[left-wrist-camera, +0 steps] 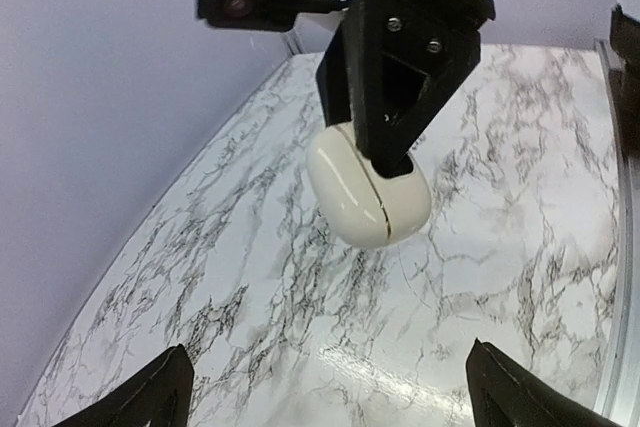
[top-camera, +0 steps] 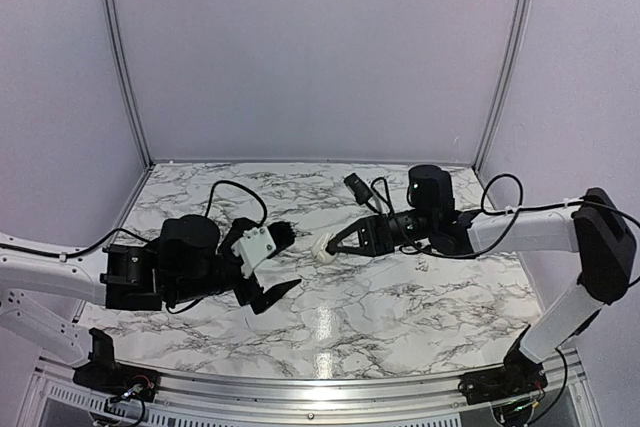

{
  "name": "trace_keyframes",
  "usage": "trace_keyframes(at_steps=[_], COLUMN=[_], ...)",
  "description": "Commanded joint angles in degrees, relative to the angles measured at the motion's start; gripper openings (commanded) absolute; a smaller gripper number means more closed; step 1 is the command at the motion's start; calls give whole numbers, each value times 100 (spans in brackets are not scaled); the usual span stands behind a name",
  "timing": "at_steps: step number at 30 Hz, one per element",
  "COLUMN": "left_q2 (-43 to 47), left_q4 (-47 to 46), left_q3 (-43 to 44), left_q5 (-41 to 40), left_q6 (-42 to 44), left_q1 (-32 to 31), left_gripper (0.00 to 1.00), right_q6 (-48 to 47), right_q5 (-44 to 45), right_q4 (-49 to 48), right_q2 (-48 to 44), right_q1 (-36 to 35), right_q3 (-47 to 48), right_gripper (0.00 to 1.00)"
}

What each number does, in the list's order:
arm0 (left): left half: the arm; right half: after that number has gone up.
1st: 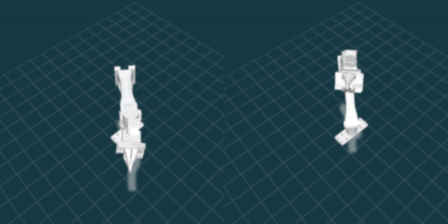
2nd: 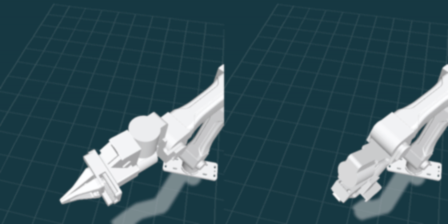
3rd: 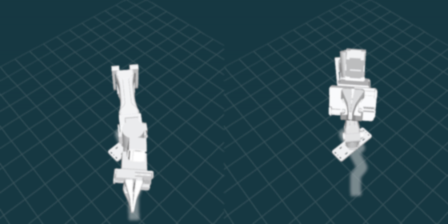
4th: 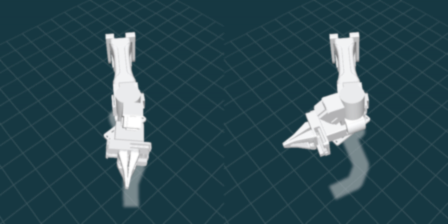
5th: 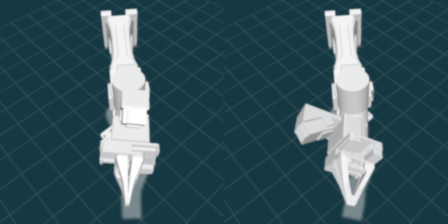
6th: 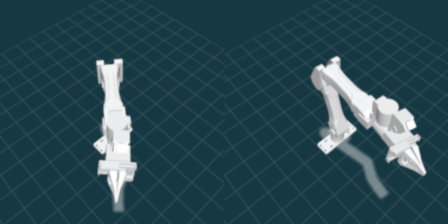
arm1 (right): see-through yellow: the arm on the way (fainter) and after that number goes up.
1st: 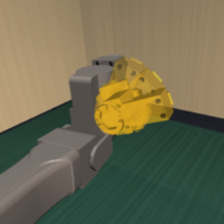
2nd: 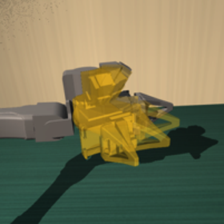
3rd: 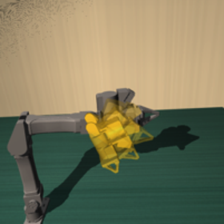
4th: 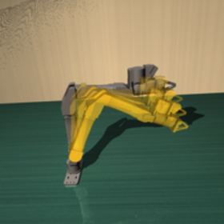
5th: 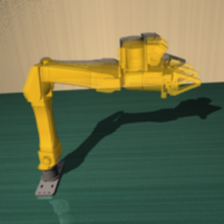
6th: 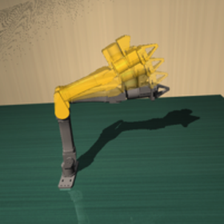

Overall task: Insert the wireless bluetooth earbuds into the charging case
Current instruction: Pass from the right arm to the left

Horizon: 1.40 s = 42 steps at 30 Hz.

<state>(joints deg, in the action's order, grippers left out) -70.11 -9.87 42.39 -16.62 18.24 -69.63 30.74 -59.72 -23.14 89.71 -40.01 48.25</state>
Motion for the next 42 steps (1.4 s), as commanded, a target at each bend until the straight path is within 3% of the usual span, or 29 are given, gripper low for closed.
trace_keyframes(at_steps=[1,8,19,32,42], left_q2=[481,817,-227,-640,-609], left_q4=[-729,-3231,-4769,-5600,-5612], left_q3=[-335,-1156,-596,-456,-413], left_q5=[-52,503,1521,1747,1426], left_q6=[-1156,-2387,-2958,-2804,-2880], left_q1=[168,230,204,98,98], left_gripper=[99,97,71,52,52], right_q6=[-24,190,-337,63,191], right_q5=[418,1087,1560,1651,1589], right_q4=[-710,-2113,-2763,-3632,-3865], right_q2=[-458,-826,-875,-878,-835], right_q1=[119,65,-719,-859,-911], right_q3=[342,258,335,-43,-120], right_gripper=[0,0,0,0,0])
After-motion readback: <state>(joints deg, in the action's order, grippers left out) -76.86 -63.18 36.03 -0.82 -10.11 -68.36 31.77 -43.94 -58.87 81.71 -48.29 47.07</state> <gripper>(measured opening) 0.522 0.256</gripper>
